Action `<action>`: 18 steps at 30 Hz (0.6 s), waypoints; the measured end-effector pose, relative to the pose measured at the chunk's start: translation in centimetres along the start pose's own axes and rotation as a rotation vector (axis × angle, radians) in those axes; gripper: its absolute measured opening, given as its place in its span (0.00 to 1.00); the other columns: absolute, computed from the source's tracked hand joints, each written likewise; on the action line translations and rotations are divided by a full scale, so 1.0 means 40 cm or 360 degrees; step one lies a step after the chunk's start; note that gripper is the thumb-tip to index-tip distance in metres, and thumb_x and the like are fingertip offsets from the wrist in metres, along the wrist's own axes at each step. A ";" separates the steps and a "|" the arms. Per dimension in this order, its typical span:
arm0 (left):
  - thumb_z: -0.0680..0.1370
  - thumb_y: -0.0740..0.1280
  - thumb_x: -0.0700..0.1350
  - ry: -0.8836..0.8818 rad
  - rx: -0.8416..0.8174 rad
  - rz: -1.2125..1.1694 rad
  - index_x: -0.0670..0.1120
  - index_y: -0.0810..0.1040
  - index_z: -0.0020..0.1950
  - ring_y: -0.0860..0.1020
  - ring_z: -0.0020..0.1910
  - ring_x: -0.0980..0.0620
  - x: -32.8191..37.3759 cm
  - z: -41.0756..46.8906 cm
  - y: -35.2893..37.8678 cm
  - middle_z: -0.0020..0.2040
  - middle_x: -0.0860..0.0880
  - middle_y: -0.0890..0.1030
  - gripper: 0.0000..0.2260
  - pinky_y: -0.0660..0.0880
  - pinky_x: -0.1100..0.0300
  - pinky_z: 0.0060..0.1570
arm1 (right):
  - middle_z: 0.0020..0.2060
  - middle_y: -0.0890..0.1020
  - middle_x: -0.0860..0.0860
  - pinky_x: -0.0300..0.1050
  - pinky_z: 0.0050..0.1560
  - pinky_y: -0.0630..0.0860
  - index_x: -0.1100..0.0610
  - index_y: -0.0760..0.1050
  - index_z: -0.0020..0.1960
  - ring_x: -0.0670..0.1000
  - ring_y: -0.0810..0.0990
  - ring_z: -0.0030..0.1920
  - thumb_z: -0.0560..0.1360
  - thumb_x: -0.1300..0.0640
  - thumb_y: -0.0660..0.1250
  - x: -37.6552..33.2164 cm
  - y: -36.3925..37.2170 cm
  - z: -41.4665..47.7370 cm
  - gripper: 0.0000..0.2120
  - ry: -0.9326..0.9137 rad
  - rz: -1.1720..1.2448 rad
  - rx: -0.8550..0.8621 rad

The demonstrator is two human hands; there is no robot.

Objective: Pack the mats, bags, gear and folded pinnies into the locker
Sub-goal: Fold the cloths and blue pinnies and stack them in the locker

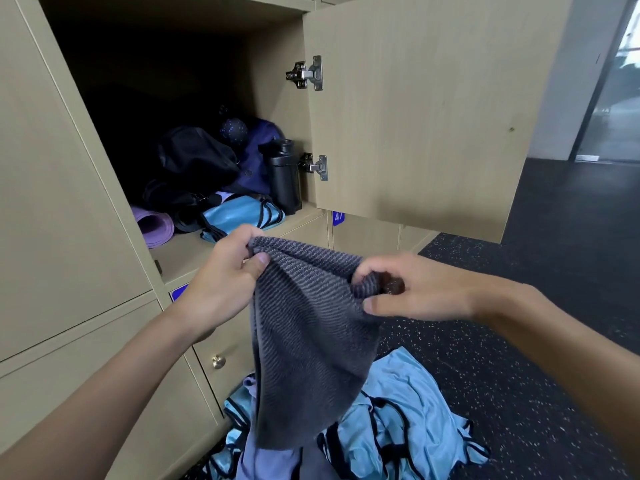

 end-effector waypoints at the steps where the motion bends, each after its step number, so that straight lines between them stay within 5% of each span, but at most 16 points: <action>1: 0.83 0.59 0.35 0.0003 -0.0013 0.0017 0.47 0.73 0.50 0.74 0.34 0.60 0.003 -0.003 0.003 0.40 0.50 0.79 0.09 0.69 0.60 0.39 | 0.44 0.81 0.50 0.38 0.42 0.72 0.59 0.79 0.51 0.47 0.77 0.39 0.78 0.58 0.68 0.000 0.005 0.002 0.05 -0.0037 -0.0076 0.0003; 5: 0.83 0.59 0.36 0.0003 0.0032 0.0132 0.48 0.73 0.49 0.76 0.38 0.56 0.002 0.000 -0.013 0.43 0.46 0.79 0.09 0.72 0.58 0.42 | 0.38 0.79 0.46 0.33 0.37 0.68 0.56 0.77 0.44 0.39 0.73 0.35 0.80 0.57 0.65 0.019 -0.015 0.007 0.06 -0.0067 0.0013 0.0247; 8: 0.83 0.59 0.35 -0.0076 0.0075 0.0133 0.46 0.73 0.48 0.77 0.43 0.47 -0.003 0.000 -0.028 0.45 0.40 0.80 0.08 0.78 0.43 0.50 | 0.38 0.79 0.45 0.36 0.44 0.72 0.58 0.76 0.45 0.42 0.75 0.40 0.83 0.60 0.58 0.038 -0.033 0.010 0.10 -0.0070 0.0701 0.0429; 10: 0.83 0.58 0.34 -0.0133 0.0056 0.0058 0.45 0.74 0.48 0.78 0.44 0.48 0.000 -0.005 -0.018 0.46 0.39 0.80 0.09 0.82 0.46 0.47 | 0.40 0.79 0.48 0.38 0.44 0.73 0.60 0.75 0.44 0.45 0.76 0.42 0.83 0.60 0.57 0.034 -0.033 0.012 0.12 -0.0047 0.1057 0.0390; 14: 0.84 0.58 0.35 -0.0144 0.0033 -0.0064 0.43 0.74 0.50 0.79 0.42 0.52 0.009 -0.012 -0.002 0.44 0.43 0.82 0.08 0.82 0.58 0.39 | 0.39 0.80 0.46 0.31 0.40 0.70 0.55 0.78 0.41 0.39 0.75 0.37 0.77 0.54 0.68 0.017 -0.035 0.002 0.07 0.0036 0.0569 0.0256; 18: 0.83 0.59 0.36 -0.0100 0.0075 0.0020 0.43 0.74 0.51 0.77 0.43 0.49 0.007 -0.004 -0.017 0.46 0.38 0.81 0.06 0.77 0.41 0.53 | 0.30 0.74 0.38 0.31 0.34 0.66 0.56 0.70 0.39 0.39 0.69 0.31 0.78 0.60 0.67 0.020 -0.034 -0.006 0.10 -0.0046 0.0569 0.0264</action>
Point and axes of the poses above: each hand's wrist, its own z-axis towards the middle knuckle, its own y-axis out of the palm, x = y × z, the point moved 4 cm from there along z, towards the middle knuckle
